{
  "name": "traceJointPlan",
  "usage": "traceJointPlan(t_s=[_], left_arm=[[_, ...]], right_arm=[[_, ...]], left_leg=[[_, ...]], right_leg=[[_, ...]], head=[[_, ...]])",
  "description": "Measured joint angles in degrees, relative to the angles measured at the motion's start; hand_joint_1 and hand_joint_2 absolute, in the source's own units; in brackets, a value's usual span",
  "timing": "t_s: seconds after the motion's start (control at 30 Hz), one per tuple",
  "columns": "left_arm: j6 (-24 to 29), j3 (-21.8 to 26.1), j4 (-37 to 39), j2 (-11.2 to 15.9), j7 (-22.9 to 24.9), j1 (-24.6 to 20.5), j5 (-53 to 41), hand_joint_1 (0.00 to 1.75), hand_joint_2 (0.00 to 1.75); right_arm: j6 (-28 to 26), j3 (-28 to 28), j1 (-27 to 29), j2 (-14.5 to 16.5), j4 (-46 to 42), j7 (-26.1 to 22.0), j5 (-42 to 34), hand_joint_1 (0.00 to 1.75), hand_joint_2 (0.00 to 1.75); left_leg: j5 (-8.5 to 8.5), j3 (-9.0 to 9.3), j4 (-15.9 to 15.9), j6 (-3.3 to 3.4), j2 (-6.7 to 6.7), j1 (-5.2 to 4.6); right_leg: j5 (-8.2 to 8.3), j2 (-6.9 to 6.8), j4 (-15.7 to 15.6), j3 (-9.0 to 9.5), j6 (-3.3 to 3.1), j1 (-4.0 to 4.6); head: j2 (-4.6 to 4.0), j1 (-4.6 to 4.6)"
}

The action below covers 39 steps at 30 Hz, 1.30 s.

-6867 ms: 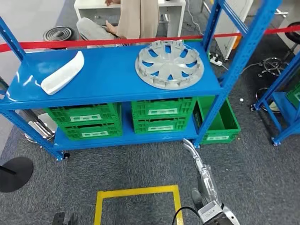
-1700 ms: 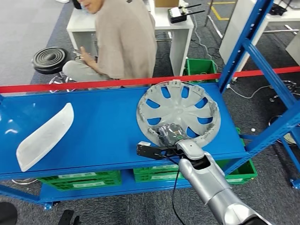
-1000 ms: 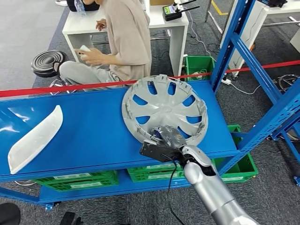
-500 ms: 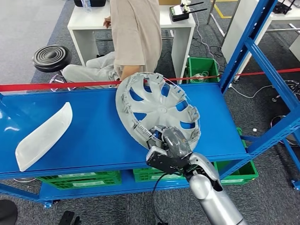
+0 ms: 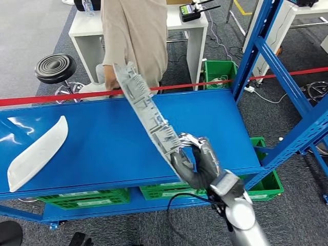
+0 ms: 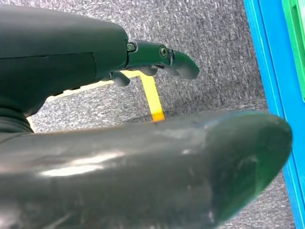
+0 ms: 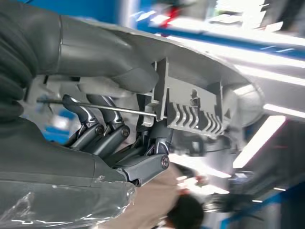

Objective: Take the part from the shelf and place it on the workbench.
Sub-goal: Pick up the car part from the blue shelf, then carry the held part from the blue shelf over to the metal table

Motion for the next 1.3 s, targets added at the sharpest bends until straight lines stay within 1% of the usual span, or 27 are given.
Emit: traceJointPlan(t_s=[0.07, 0.1, 0.13, 0.27, 0.33, 0.37, 0.43, 0.5, 0.53, 0.57, 0.6, 0.63, 0.67, 0.7, 0.73, 0.83, 0.87, 0.9, 0.97, 1.0, 1.03, 1.07, 1.1, 1.17, 1.2, 1.23, 1.3], left_arm=[[-0.02, 0.0, 0.0, 0.0, -0.13, -0.02, -0.11, 0.0, 0.0], [-0.04, 0.0, 0.0, 0.0, -0.18, -0.03, -0.14, 0.0, 0.0], [-0.05, 0.0, 0.0, 0.0, -0.2, -0.03, -0.15, 0.0, 0.0], [-0.08, 0.0, 0.0, 0.0, -0.22, -0.02, -0.15, 0.0, 0.0], [-0.14, 0.0, 0.0, -0.04, -0.26, -0.07, -0.19, 0.0, 0.0], [-0.2, 0.0, 0.0, -0.1, -0.27, -0.08, -0.23, 0.0, 0.0], [-0.42, 0.03, 0.0, -0.22, -0.36, -0.11, -0.31, 0.0, 0.0], [-0.6, 0.06, 0.0, -0.3, -0.43, -0.1, -0.35, 0.0, 0.0], [-0.64, 0.07, 0.0, -0.32, -0.43, -0.08, -0.34, 0.0, 0.0], [-0.69, 0.08, 0.0, -0.34, -0.44, -0.07, -0.32, 0.0, 0.0], [-0.73, 0.08, 0.0, -0.36, -0.44, -0.07, -0.3, 0.0, 0.0], [-0.75, 0.09, 0.0, -0.37, -0.45, -0.07, -0.27, 0.0, 0.0], [-0.77, 0.1, 0.0, -0.38, -0.45, -0.08, -0.23, 0.0, 0.0], [-0.78, 0.13, 0.0, -0.38, -0.45, -0.09, -0.16, 0.0, 0.0], [-0.79, 0.18, 0.0, -0.37, -0.44, -0.08, -0.08, 0.0, 0.0], [-0.79, 0.37, 0.0, -0.34, -0.43, -0.05, 0.13, 0.0, 0.0], [-0.79, 0.43, 0.0, -0.33, -0.43, -0.06, 0.19, 0.0, 0.0], [-0.79, 0.48, 0.0, -0.34, -0.4, -0.07, 0.3, 0.0, 0.0], [-0.79, 0.66, 0.0, -0.38, -0.17, -0.07, 0.63, 0.0, 0.0], [-0.79, 0.77, 0.0, -0.38, 0.09, -0.06, 0.83, 0.0, 0.0], [-0.79, 0.88, 0.0, -0.36, 0.42, -0.05, 1.01, 0.0, 0.0], [-0.79, 1.01, 0.0, -0.32, 0.78, -0.05, 1.16, 0.0, 0.0], [-0.79, 1.16, 0.0, -0.26, 1.17, -0.06, 1.29, 0.0, 0.0], [-0.73, 1.57, 0.0, -0.14, 2.01, -0.19, 1.5, 0.0, 0.0], [-0.67, 1.75, 0.0, -0.1, 2.42, -0.33, 1.6, 0.0, 0.0], [-0.6, 1.89, 0.0, -0.08, 2.8, -0.45, 1.71, 0.0, 0.0], [-0.5, 2.11, 0.0, -0.01, 3.38, -0.45, 1.79, 0.0, 0.0]], right_arm=[[1.54, -0.22, 0.92, 0.14, -2.45, -1.77, -3.99, 1.75, 1.75], [2.01, -0.27, 1.19, 0.2, -3.3, -2.34, -5.2, 1.75, 1.75], [2.29, -0.3, 1.32, 0.24, -3.83, -2.67, -5.89, 1.75, 1.75], [2.43, -0.33, 1.35, 0.25, -4.14, -2.83, -6.26, 1.75, 1.75], [2.88, -0.47, 1.4, 0.26, -5.22, -3.23, -7.22, 1.75, 1.75], [3.32, -0.67, 1.53, 0.26, -6.25, -3.65, -8.07, 1.75, 1.75], [5.64, -1.3, 2.06, 0.33, -10.07, -5.37, -11.69, 1.75, 1.75], [7.9, -1.69, 2.61, 0.38, -13.3, -6.8, -14.71, 1.75, 1.75], [8.34, -1.68, 2.76, 0.38, -13.9, -7.0, -15.01, 1.75, 1.75], [8.7, -1.68, 2.87, 0.38, -14.47, -7.22, -15.21, 1.75, 1.75], [9.07, -1.66, 2.95, 0.38, -15.08, -7.47, -15.35, 1.75, 1.75], [9.4, -1.62, 3.0, 0.38, -15.68, -7.7, -15.41, 1.75, 1.75], [9.71, -1.54, 3.05, 0.38, -16.28, -7.91, -15.38, 1.75, 1.75], [9.99, -1.4, 3.13, 0.38, -16.9, -8.13, -15.28, 1.75, 1.75], [10.24, -1.21, 3.26, 0.38, -17.45, -8.35, -15.11, 1.75, 1.75], [10.66, -0.24, 3.73, 0.37, -18.8, -8.91, -14.24, 1.75, 1.75], [10.72, 0.19, 3.82, 0.35, -19.13, -9.07, -13.92, 1.75, 1.75], [10.8, 0.63, 3.94, 0.3, -19.4, -9.27, -13.67, 1.75, 1.75], [11.06, 1.54, 4.35, 0.12, -19.84, -9.75, -13.36, 1.75, 1.75], [11.2, 1.97, 4.65, -0.01, -20.0, -10.03, -13.17, 1.75, 1.75], [11.32, 2.39, 4.99, -0.16, -20.12, -10.33, -12.91, 1.75, 1.75], [11.41, 2.77, 5.34, -0.32, -20.21, -10.61, -12.63, 1.75, 1.75], [11.49, 3.13, 5.71, -0.51, -20.31, -10.89, -12.37, 1.75, 1.75], [11.72, 3.79, 6.43, -0.93, -20.53, -11.41, -11.95, 1.75, 1.75], [11.84, 4.09, 6.83, -1.15, -20.69, -11.66, -11.76, 1.75, 1.75], [11.94, 4.37, 7.22, -1.35, -20.83, -11.94, -11.59, 1.75, 1.75], [12.12, 4.79, 7.94, -1.72, -21.02, -12.47, -11.34, 1.75, 1.75]], left_leg=[[4.24, 3.02, -6.67, 0.32, 0.03, 0.0], [5.81, 4.45, -9.68, 0.45, 0.05, 0.01], [6.7, 5.4, -11.62, 0.53, 0.07, 0.01], [7.0, 5.81, -12.47, 0.57, 0.09, 0.01], [6.61, 6.41, -13.92, 0.66, 0.09, -0.03], [6.38, 6.59, -14.54, 0.85, 0.08, -0.12], [6.26, 6.78, -15.19, 1.83, 0.08, -0.06], [6.38, 6.9, -15.36, 2.64, 0.11, 0.05], [6.36, 6.95, -15.36, 2.65, 0.11, 0.05], [6.34, 7.06, -15.35, 2.64, 0.09, 0.05], [6.31, 7.23, -15.34, 2.59, 0.05, 0.09], [6.26, 7.41, -15.32, 2.47, -0.02, 0.09], [6.21, 7.49, -15.21, 2.25, -0.09, -0.01], [6.23, 7.48, -15.13, 1.96, -0.17, -0.12], [6.32, 7.41, -15.09, 1.64, -0.21, -0.23], [6.43, 7.18, -15.18, 0.76, -0.21, -0.21], [5.57, 6.88, -14.48, 0.49, -0.17, -0.19], [3.93, 6.13, -12.63, 0.25, -0.12, -0.18], [-0.83, 3.29, -5.4, -0.06, -0.05, -0.19], [-2.7, 1.94, -1.7, -0.13, -0.04, -0.19], [-3.62, 1.29, 0.6, -0.12, -0.04, -0.2], [-3.41, 1.73, 0.76, -0.03, -0.04, -0.22], [-2.26, 3.34, -1.36, 0.12, -0.04, -0.23], [0.53, 8.53, -9.4, 0.51, -0.04, -0.29], [1.42, 10.53, -12.82, 0.71, -0.05, -0.33], [1.83, 11.61, -14.91, 0.93, -0.08, -0.4], [2.37, 11.48, -15.62, 1.53, -0.13, -0.56]], right_leg=[[-0.1, 0.02, 0.01, 0.18, 0.15, -0.02], [-0.14, 0.02, 0.01, 0.25, 0.23, -0.03], [-0.18, 0.03, 0.01, 0.29, 0.28, -0.03], [-0.19, 0.03, 0.01, 0.29, 0.31, -0.02], [-0.26, 0.1, 0.23, 0.05, 0.55, 0.24], [-0.24, 0.12, 0.21, -0.05, 0.84, 0.33], [-3.47, 0.02, 5.9, -2.74, 2.0, 0.27], [-7.55, -0.1, 14.51, -6.72, 2.91, 0.15], [-7.67, -0.11, 16.07, -7.49, 2.94, 0.15], [-6.69, -0.12, 15.37, -7.15, 2.93, 0.14], [-4.81, -0.13, 12.46, -5.71, 2.88, 0.1], [-2.77, -0.15, 8.31, -3.65, 2.83, 0.03], [-1.28, -0.11, 4.46, -1.69, 2.72, 0.01], [-0.34, -0.02, 1.73, -0.35, 2.53, -0.02], [-0.05, 0.1, 0.49, 0.19, 2.29, 0.01], [0.29, 0.29, 0.37, -0.17, 1.27, 0.05], [0.5, 0.22, 0.27, -0.3, 0.89, -0.04], [0.73, 0.12, 0.14, -0.5, 0.53, -0.15], [1.24, -0.07, 0.11, -1.18, 0.07, -0.15], [1.55, -0.13, 0.11, -1.62, -0.04, -0.1], [1.9, -0.16, 0.12, -2.06, -0.08, -0.05], [2.27, -0.17, 0.12, -2.47, -0.08, -0.02], [2.66, -0.16, 0.12, -2.88, -0.01, -0.02], [3.44, -0.1, 0.2, -3.61, 0.31, 0.07], [3.83, -0.08, 0.24, -3.93, 0.56, 0.17], [4.22, -0.1, 0.21, -4.15, 0.87, 0.26], [5.12, -0.16, -0.2, -4.28, 1.57, 0.25]], head=[[0.0, -0.01], [0.0, -0.01], [0.0, -0.01], [0.0, -0.01], [0.0, -0.02], [0.0, -0.04], [0.0, 0.25], [0.0, 0.52], [0.0, 0.53], [0.0, 0.53], [0.0, 0.54], [0.0, 0.56], [0.0, 0.56], [0.0, 0.54], [0.0, 0.51], [0.0, 0.46], [0.0, 0.41], [0.0, 0.31], [0.0, 0.1], [0.0, 0.07], [0.0, 0.06], [0.0, 0.06], [0.0, 0.05], [0.0, 0.03], [0.0, 0.01], [0.0, -0.01], [0.0, -0.07]])
